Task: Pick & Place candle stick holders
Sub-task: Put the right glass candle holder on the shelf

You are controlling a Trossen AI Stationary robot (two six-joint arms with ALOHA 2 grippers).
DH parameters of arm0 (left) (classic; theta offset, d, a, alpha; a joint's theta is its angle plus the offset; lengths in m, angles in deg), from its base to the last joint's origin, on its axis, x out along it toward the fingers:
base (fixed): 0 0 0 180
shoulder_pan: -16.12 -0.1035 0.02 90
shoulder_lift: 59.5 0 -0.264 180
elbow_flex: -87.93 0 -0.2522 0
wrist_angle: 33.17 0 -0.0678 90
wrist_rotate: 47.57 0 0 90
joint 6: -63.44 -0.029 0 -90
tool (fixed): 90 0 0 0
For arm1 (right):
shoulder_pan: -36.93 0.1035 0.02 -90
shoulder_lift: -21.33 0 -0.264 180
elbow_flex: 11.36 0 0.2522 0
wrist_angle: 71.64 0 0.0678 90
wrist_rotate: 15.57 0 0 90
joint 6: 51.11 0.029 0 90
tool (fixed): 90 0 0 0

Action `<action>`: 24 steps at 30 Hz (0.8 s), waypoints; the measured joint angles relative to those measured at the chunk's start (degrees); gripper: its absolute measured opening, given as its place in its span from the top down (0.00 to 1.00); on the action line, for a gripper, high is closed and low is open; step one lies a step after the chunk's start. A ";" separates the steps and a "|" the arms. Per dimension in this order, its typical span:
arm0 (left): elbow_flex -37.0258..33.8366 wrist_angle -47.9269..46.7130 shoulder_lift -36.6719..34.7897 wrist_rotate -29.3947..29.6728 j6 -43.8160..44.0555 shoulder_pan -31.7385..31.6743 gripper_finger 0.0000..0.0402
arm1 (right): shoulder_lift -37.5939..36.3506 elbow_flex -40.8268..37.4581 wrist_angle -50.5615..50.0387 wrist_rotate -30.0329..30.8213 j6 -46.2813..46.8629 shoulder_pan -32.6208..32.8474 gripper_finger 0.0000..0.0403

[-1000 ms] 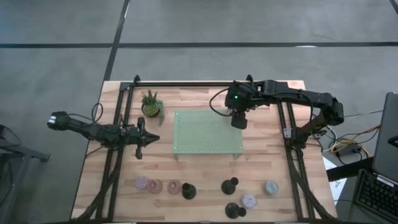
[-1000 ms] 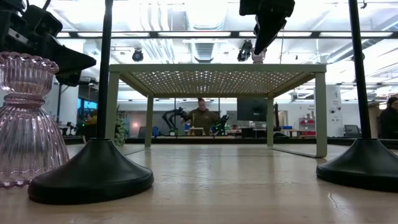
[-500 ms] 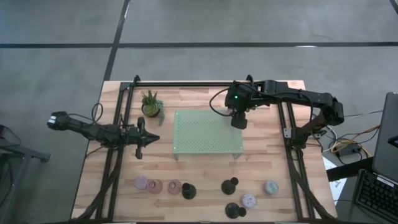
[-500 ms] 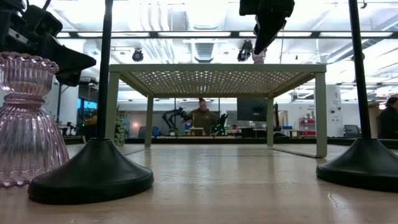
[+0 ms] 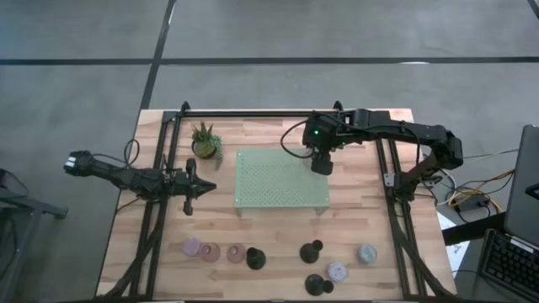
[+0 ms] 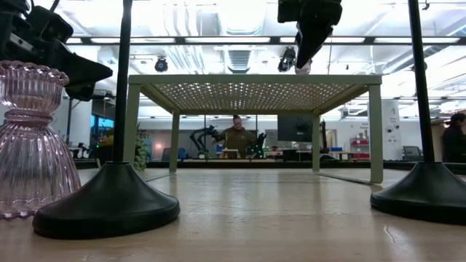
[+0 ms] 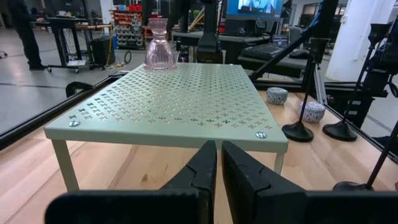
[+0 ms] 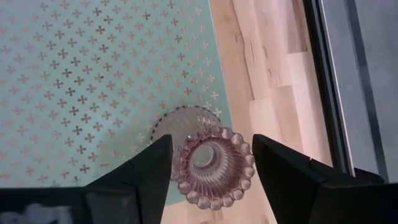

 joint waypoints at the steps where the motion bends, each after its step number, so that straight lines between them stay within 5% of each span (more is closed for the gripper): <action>1: 0.00 0.00 0.00 0.00 0.01 0.02 0.92 | -0.15 0.21 -0.08 0.00 -0.17 0.00 0.45; 16: -0.01 -0.01 0.02 0.00 0.01 0.02 0.92 | -1.02 9.68 -8.50 -0.28 1.69 0.15 0.36; 24: 0.00 0.00 0.02 0.00 0.00 0.00 0.92 | -6.34 11.10 -8.71 -3.42 3.10 2.54 0.45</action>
